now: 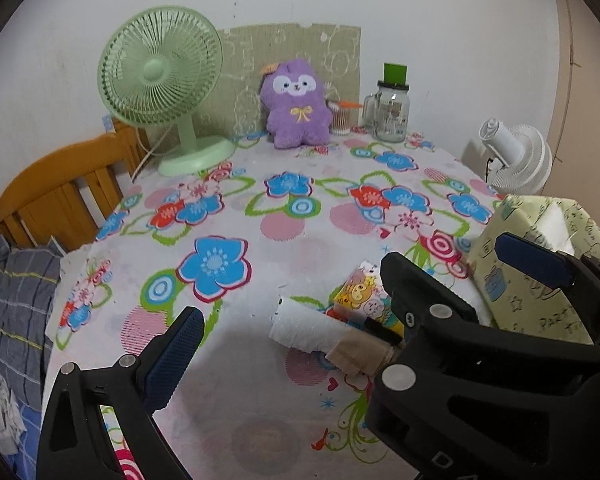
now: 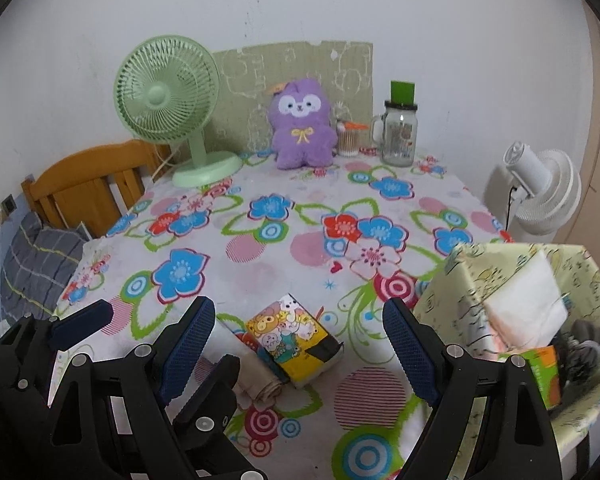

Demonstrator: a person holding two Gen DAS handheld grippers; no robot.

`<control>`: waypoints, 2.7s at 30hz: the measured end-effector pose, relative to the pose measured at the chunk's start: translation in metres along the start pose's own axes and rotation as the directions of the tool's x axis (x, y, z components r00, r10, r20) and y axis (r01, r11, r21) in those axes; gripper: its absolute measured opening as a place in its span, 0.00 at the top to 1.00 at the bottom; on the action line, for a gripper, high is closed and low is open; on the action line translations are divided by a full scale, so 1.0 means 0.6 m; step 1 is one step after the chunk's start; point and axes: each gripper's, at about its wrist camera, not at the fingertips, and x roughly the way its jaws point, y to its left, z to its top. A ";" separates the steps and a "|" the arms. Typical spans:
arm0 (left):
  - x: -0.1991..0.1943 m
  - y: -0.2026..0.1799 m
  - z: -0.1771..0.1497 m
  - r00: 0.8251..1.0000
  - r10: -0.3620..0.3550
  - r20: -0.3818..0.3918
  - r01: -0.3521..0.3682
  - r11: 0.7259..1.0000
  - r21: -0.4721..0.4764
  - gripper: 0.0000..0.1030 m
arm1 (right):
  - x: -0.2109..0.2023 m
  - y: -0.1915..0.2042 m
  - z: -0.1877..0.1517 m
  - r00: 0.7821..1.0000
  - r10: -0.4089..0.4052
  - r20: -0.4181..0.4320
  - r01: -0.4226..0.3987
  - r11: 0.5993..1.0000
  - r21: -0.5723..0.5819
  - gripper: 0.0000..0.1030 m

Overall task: Organize soft objects
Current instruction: 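Move right gripper to the yellow cartoon pack while left gripper reaches the white roll, then close right gripper on the yellow cartoon pack while left gripper closes on the white roll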

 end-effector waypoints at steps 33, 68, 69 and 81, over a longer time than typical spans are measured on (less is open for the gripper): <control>0.109 0.006 -0.029 0.988 0.008 -0.151 -0.007 1.000 0.008 0.02 | 0.137 -0.009 -0.039 0.979 0.059 -0.195 -0.052 0.998 0.038 0.33; 0.103 -0.037 -0.027 0.980 -0.136 -0.145 0.147 0.987 0.068 0.85 | 0.108 -0.043 -0.046 0.984 0.004 -0.180 0.007 0.998 0.060 0.38; 0.101 -0.037 -0.028 0.981 -0.135 -0.143 0.145 0.987 0.065 0.87 | 0.106 -0.043 -0.047 0.984 0.007 -0.180 0.004 0.998 0.060 0.38; 0.064 -0.033 -0.036 0.987 -0.124 -0.105 0.131 0.990 0.057 0.90 | 0.074 -0.030 -0.050 0.988 0.035 -0.150 -0.028 0.999 0.046 0.38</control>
